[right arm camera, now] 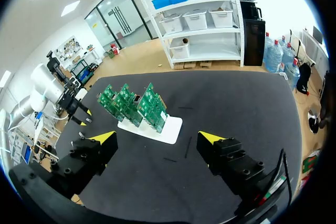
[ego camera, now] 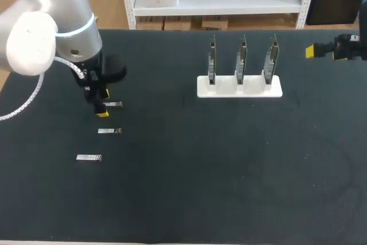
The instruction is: Pick up the optical module with the left hand, and insert it into the network port with the right hand.
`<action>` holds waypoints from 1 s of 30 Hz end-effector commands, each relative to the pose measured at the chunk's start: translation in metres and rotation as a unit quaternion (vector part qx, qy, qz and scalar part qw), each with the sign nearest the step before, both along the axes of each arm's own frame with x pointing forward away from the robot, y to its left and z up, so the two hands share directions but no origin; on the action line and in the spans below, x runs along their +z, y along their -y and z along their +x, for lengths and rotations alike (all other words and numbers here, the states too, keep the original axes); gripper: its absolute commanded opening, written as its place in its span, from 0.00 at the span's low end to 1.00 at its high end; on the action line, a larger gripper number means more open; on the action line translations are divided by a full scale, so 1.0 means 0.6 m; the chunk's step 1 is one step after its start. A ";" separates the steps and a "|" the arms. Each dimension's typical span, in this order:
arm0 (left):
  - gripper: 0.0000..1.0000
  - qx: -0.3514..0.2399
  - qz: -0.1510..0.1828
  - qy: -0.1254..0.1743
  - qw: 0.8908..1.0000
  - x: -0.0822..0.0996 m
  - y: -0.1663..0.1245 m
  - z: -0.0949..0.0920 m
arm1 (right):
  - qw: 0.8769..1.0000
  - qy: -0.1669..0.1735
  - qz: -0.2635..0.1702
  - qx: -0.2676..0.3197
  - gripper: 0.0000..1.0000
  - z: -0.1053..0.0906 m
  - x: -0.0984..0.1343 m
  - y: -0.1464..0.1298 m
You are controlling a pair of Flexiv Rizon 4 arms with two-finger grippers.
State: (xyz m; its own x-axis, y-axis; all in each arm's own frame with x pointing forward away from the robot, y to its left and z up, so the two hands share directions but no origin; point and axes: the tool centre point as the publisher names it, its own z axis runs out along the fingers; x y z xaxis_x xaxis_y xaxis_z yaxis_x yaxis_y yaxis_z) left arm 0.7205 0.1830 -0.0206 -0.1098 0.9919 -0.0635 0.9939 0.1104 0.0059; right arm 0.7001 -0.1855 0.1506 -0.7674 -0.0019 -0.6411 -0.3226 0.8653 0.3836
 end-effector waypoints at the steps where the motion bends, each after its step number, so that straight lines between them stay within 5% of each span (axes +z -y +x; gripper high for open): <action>1: 0.00 0.005 0.000 0.000 1.000 -0.004 0.000 0.003 | 1.000 0.000 -0.001 -0.002 1.00 -0.001 0.000 -0.001; 11: 0.00 0.020 -0.004 0.000 1.000 -0.004 -0.004 0.004 | 1.000 0.000 -0.001 -0.002 1.00 -0.001 0.000 -0.001; 18: 0.00 0.103 -0.083 -0.019 0.991 0.030 0.004 0.027 | 1.000 0.000 -0.001 -0.002 1.00 -0.001 0.000 -0.001; 24: 0.00 0.207 -0.192 -0.003 0.959 0.095 0.003 0.061 | 1.000 0.000 -0.001 -0.002 1.00 -0.001 0.000 -0.001; 30: 0.00 0.304 -0.296 0.053 0.904 0.175 -0.004 0.096 | 1.000 0.000 -0.001 -0.002 1.00 -0.001 0.000 -0.001</action>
State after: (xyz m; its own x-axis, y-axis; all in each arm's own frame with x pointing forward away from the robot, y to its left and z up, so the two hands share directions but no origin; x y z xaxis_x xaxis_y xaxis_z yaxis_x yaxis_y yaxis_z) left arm 0.7840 0.1756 0.0685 -0.5088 0.7616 -0.4014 0.8536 0.5067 -0.1207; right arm 0.7001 -0.1855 0.1506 -0.7674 -0.0019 -0.6412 -0.3226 0.8653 0.3836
